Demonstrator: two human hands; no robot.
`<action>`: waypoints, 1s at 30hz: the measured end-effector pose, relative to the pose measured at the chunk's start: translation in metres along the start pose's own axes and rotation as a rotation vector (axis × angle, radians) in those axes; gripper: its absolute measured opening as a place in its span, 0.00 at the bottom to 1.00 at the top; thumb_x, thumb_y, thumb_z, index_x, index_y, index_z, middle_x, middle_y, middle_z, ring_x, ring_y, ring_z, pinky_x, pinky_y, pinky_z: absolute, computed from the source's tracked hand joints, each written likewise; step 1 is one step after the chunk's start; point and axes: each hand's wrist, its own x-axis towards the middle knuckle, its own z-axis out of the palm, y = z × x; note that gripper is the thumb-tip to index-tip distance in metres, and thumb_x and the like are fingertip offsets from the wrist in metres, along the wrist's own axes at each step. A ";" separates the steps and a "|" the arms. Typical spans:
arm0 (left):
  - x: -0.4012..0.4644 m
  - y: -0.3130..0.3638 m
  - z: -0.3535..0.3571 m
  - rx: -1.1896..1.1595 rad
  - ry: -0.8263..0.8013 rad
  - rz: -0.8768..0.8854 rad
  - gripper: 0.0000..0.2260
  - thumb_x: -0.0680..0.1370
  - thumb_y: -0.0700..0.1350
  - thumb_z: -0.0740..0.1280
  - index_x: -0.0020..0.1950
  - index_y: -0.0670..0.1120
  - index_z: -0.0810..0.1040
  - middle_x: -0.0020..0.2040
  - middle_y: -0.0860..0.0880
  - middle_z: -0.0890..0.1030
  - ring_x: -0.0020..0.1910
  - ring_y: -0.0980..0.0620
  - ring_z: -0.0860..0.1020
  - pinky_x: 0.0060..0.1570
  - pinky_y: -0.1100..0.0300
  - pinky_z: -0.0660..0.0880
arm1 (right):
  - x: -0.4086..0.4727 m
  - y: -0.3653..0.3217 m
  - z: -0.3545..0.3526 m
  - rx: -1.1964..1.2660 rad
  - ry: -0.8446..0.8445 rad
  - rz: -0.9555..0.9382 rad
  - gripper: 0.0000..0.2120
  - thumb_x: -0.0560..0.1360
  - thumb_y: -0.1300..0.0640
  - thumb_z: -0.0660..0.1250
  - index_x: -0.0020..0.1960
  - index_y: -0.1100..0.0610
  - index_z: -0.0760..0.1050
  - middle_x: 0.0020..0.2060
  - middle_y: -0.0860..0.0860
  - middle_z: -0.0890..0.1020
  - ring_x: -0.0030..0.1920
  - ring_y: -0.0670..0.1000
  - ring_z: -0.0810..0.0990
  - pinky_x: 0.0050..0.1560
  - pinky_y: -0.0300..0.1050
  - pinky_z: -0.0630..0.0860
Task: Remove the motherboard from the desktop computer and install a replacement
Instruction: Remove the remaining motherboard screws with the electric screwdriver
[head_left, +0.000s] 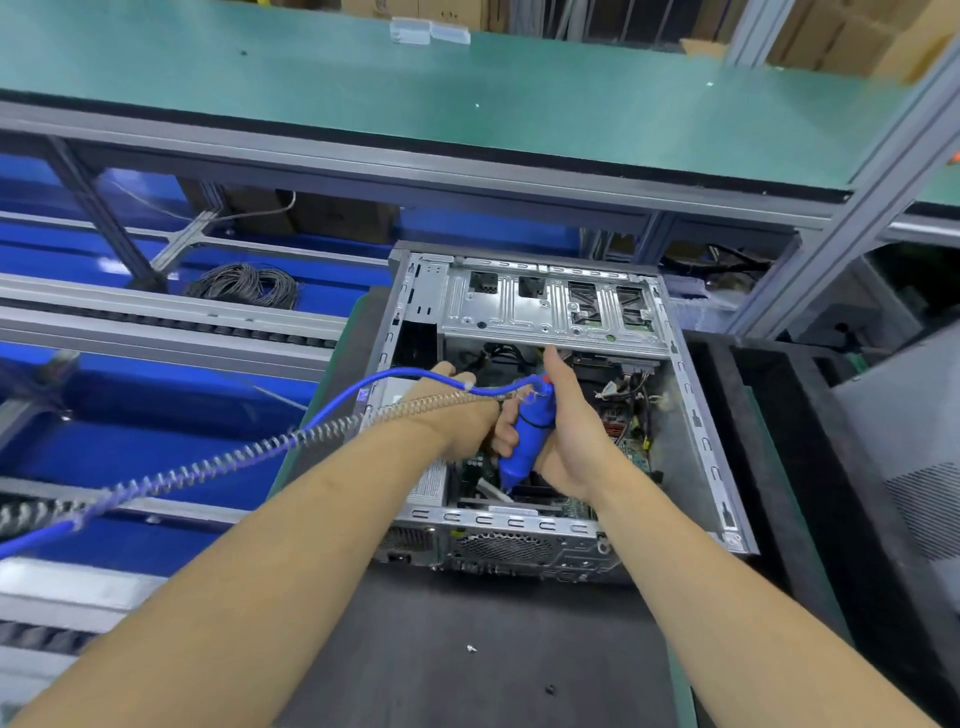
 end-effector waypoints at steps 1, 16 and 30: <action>0.000 0.002 0.000 0.066 -0.004 0.035 0.09 0.81 0.45 0.60 0.41 0.54 0.67 0.42 0.56 0.72 0.53 0.50 0.72 0.67 0.53 0.63 | -0.003 0.001 -0.001 -0.028 -0.025 0.017 0.35 0.60 0.25 0.71 0.34 0.59 0.72 0.28 0.57 0.72 0.30 0.55 0.71 0.38 0.47 0.74; 0.007 0.027 -0.003 0.399 -0.281 0.022 0.26 0.78 0.59 0.65 0.75 0.52 0.69 0.77 0.51 0.66 0.79 0.47 0.55 0.78 0.41 0.44 | 0.008 -0.003 0.009 -0.064 0.176 -0.186 0.24 0.71 0.33 0.63 0.30 0.50 0.79 0.28 0.52 0.77 0.31 0.53 0.72 0.41 0.51 0.67; 0.004 0.017 -0.005 0.131 -0.179 -0.183 0.40 0.73 0.60 0.73 0.81 0.54 0.58 0.82 0.47 0.40 0.78 0.39 0.32 0.77 0.36 0.47 | 0.010 0.001 0.006 -0.025 0.201 -0.222 0.23 0.68 0.32 0.65 0.34 0.51 0.81 0.29 0.56 0.76 0.32 0.54 0.73 0.40 0.48 0.70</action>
